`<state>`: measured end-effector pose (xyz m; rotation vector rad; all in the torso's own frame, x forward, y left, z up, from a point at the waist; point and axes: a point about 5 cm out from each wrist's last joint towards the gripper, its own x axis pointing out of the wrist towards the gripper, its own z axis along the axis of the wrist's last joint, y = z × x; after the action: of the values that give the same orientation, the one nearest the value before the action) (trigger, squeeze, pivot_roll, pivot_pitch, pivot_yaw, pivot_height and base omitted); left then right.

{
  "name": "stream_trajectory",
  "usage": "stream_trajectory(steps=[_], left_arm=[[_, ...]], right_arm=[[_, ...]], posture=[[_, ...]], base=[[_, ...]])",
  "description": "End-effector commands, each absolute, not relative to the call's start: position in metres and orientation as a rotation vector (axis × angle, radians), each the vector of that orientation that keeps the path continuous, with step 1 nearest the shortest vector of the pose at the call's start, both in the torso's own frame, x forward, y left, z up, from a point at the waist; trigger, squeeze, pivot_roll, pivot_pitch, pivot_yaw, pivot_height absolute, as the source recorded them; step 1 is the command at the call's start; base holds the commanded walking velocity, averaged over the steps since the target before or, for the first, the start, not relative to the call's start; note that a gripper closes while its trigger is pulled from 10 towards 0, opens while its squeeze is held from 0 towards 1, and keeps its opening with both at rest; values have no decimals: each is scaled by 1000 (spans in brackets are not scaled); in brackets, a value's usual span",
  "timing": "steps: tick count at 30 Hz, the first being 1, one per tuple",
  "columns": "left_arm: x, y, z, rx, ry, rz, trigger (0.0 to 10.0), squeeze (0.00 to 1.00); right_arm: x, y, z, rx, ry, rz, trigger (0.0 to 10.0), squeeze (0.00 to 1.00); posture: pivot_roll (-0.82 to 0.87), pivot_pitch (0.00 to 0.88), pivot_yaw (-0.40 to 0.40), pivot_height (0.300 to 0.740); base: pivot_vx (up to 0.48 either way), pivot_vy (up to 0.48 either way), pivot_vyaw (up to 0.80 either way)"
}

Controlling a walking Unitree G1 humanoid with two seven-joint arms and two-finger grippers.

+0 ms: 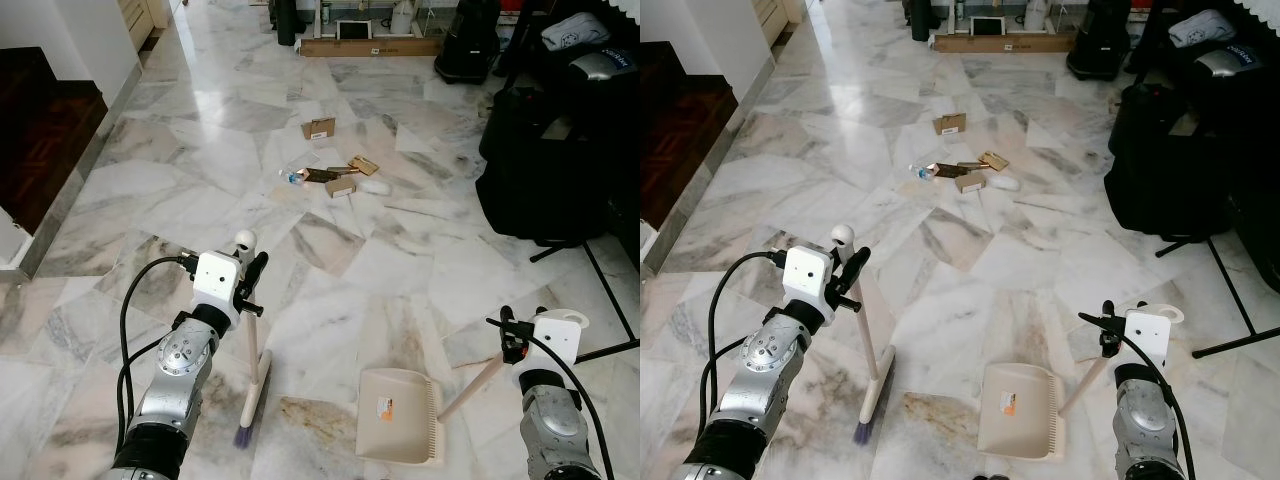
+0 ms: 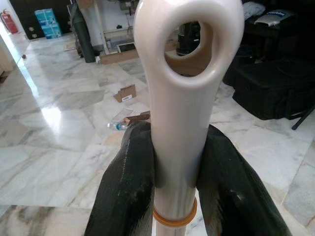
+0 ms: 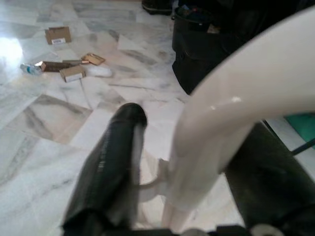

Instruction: Sweep floor

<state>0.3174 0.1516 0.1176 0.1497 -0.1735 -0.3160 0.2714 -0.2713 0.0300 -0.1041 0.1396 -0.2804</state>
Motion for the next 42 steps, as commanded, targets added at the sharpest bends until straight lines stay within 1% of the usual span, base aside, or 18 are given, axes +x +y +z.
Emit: stream_trajectory(steps=[1,3,5,11,16,31,42], left_arm=[[319,152,124,169,-203,-323,10000,0],[319,152,124,167,-201,-323,10000,0],[319,152,124,167,-200,-323,10000,0],[320,152,125,166,-202,-318,10000,0],[321,152,124,169,-199,-316,10000,0],[323,152,125,167,-200,-304,10000,0],[325,154,125,164,-204,-275,10000,0]], right_arm=[[263,-273,19,-117,204,-284,0,0],[261,-276,16,-142,241,-309,0,0],[260,-276,14,-117,258,-321,0,0],[266,-268,19,-117,210,-279,0,0],[269,-265,20,-108,210,-265,0,0],[274,-264,24,-103,191,-260,0,0],[282,-255,30,-117,166,-222,0,0]], posture=[[135,117,-17,740],[134,121,-16,740],[135,122,-15,740],[135,127,-14,740],[136,131,-16,740],[137,132,-22,740],[136,129,-36,740]], base=[[0,0,0],[0,0,0],[0,0,0],[0,0,0],[0,0,0],[0,0,0],[0,0,0]])
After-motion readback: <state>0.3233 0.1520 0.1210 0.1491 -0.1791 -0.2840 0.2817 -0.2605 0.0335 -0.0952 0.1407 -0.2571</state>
